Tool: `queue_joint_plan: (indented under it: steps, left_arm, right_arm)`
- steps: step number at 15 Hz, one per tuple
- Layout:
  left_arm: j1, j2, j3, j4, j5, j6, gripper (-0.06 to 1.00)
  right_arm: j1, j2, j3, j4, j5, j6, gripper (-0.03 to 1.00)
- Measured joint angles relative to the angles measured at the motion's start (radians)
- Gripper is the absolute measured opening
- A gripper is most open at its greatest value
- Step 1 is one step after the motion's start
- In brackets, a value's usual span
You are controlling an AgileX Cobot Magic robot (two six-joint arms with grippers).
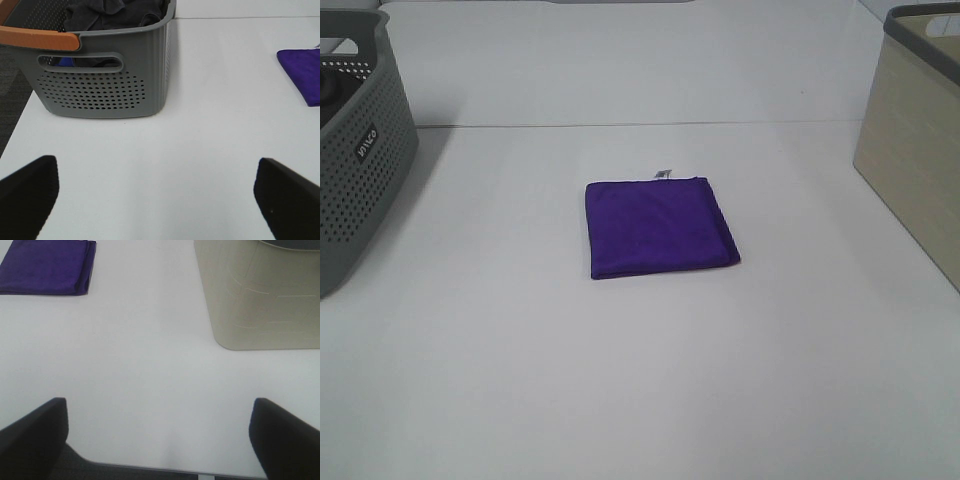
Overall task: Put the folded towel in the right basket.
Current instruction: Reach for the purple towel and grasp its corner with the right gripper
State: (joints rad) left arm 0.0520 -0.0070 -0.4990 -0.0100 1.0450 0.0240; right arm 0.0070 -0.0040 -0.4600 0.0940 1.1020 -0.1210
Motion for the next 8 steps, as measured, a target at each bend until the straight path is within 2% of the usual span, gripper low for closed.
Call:
queue_joint_plan:
  steps: [8]
  left_arm:
    - [0.000,0.000,0.000,0.000,0.000,0.000,0.99]
  right_arm:
    - [0.000,0.000,0.000,0.000,0.000,0.000,0.94]
